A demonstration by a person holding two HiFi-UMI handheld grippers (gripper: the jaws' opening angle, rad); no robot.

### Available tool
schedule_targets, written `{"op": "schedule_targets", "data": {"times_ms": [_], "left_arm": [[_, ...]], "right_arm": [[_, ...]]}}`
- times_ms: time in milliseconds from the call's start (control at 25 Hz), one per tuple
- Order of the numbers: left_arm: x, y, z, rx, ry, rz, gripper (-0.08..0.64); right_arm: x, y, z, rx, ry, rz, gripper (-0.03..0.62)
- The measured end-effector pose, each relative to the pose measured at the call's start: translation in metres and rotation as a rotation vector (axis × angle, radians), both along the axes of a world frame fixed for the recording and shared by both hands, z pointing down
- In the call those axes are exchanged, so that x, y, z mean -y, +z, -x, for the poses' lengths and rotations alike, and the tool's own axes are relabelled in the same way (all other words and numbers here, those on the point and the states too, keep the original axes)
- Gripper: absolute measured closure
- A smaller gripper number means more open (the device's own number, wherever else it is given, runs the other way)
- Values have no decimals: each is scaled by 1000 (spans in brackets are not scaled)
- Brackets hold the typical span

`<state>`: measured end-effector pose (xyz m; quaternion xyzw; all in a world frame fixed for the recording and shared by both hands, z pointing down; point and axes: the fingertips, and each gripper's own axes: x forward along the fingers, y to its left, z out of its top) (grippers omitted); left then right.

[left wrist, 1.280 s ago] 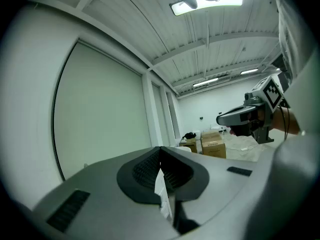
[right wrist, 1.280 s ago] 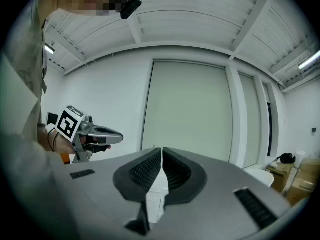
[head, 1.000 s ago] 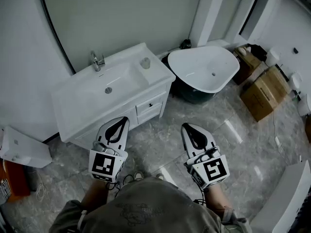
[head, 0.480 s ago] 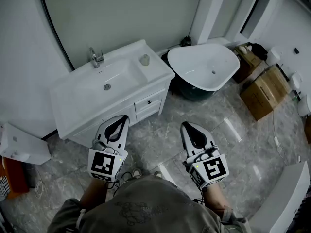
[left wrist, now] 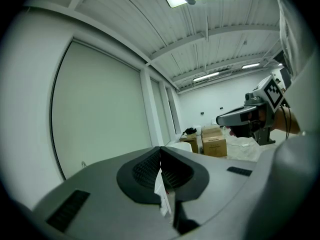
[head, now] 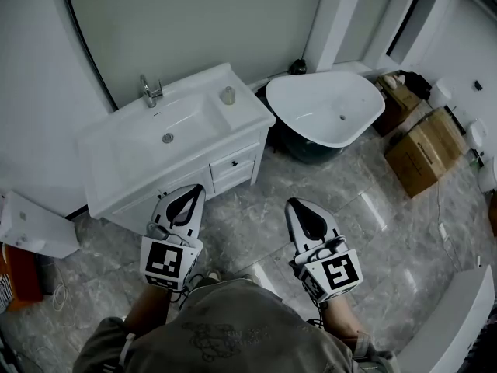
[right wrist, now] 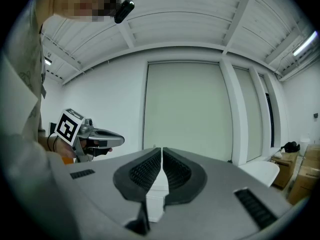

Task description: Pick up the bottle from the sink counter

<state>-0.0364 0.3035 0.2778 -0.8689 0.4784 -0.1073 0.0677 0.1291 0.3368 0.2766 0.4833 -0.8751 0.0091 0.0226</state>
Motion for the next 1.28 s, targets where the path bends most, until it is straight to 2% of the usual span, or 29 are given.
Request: {"op": "schedule_targets", "data": {"times_ms": [440, 720, 1000, 1160, 1280], "left_arm": [[-8, 4, -33, -32, -22, -20, 541], [9, 24, -40, -17, -17, -33, 543], [37, 36, -34, -38, -21, -42, 541], [56, 38, -25, -102, -2, -7, 543], [75, 36, -17, -61, -21, -27, 541]], "right_arm": [[-6, 15, -38, -33, -29, -9, 560], [12, 27, -46, -4, 2, -15, 560], [37, 50, -45, -1, -3, 11, 560], [61, 57, -39, -10, -10, 26, 560], [82, 57, -32, -12, -12, 27, 560]]}}
